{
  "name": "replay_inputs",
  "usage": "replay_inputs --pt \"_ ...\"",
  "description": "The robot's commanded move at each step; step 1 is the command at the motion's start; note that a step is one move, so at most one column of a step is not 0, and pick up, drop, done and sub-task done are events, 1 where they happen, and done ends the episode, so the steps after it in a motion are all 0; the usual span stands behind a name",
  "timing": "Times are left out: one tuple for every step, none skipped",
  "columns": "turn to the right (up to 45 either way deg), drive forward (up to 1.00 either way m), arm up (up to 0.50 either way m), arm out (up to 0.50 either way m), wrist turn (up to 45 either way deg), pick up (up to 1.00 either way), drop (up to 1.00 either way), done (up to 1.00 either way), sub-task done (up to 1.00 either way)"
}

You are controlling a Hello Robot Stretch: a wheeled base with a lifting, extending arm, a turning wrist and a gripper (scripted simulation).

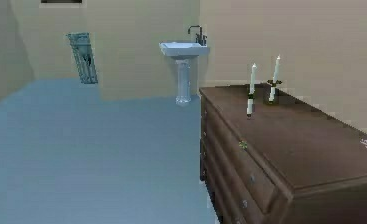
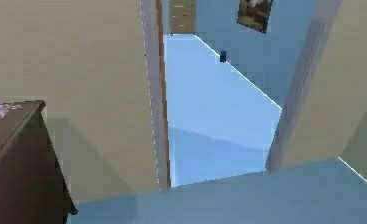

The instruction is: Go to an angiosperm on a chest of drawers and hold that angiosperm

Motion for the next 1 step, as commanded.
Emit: replay_inputs --pt "45.0 0.0 0.0 0.0 0.0 0.0 0.0 0.0 0.0"
